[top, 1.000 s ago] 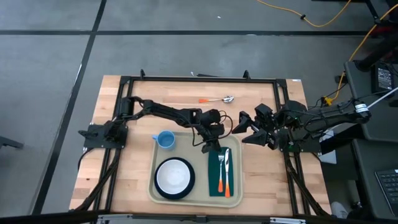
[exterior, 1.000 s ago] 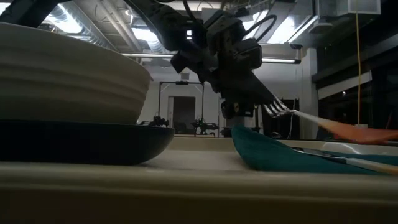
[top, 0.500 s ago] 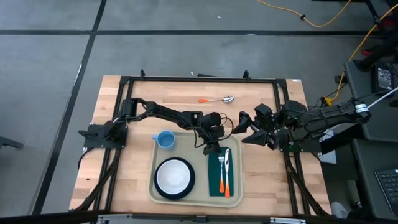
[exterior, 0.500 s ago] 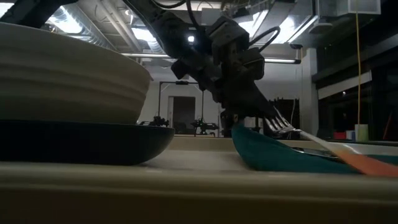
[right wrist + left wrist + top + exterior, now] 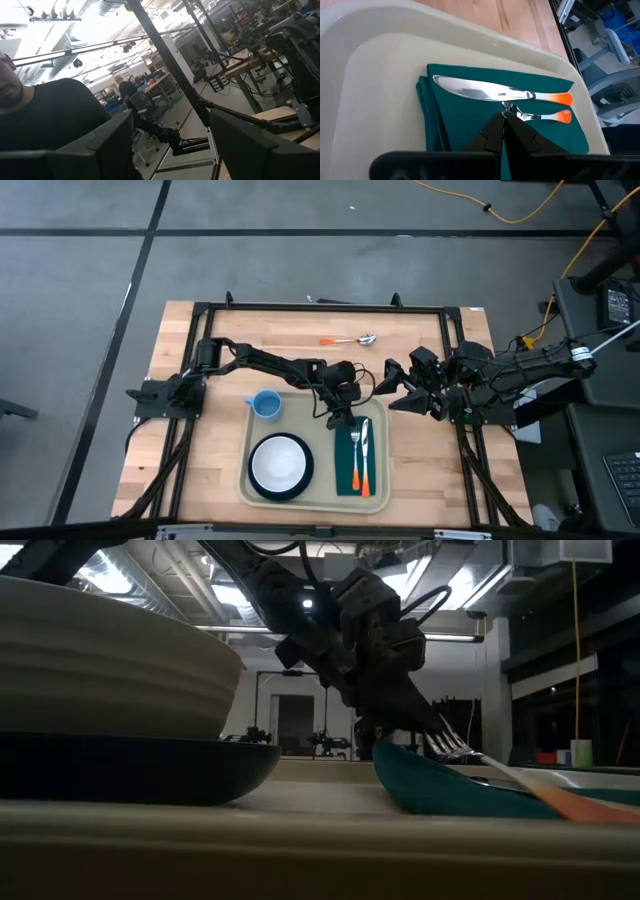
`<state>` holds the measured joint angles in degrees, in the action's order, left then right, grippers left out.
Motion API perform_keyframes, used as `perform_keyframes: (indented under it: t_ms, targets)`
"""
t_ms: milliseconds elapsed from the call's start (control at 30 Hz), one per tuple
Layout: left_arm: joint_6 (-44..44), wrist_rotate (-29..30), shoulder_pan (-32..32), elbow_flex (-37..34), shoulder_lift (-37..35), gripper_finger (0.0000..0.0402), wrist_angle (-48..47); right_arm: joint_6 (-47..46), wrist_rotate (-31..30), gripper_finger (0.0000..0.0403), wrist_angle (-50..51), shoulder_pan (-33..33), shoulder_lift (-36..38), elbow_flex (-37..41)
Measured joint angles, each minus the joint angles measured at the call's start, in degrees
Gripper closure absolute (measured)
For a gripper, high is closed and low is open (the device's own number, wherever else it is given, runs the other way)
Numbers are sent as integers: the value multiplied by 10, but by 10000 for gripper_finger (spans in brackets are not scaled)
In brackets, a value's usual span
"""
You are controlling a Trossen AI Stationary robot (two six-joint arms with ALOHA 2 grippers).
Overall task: Set up tray
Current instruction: Put the orange fork on top of the napkin to the left of the orange knife
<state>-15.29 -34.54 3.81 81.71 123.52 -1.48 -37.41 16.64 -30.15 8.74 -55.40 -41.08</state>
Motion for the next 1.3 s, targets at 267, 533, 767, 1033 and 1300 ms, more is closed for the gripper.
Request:
perform_keyframes:
  t_ms: [267, 533, 767, 1033, 1300]
  targets:
    - [4, 20, 0, 0, 0, 400, 0, 0, 0, 134, 0, 0, 0, 0]
    - [11, 1, 1, 0, 0, 400, -3, 0, 0, 134, 0, 0, 0, 0]
    - [20, -5, 1, 0, 0, 400, -18, 0, 0, 134, 0, 0, 0, 0]
    - [21, -5, 1, 0, 0, 400, -18, 1, 0, 134, 0, 0, 0, 0]
    - [26, -6, 1, 0, 0, 399, -18, 2, 0, 134, 0, 0, 0, 0]
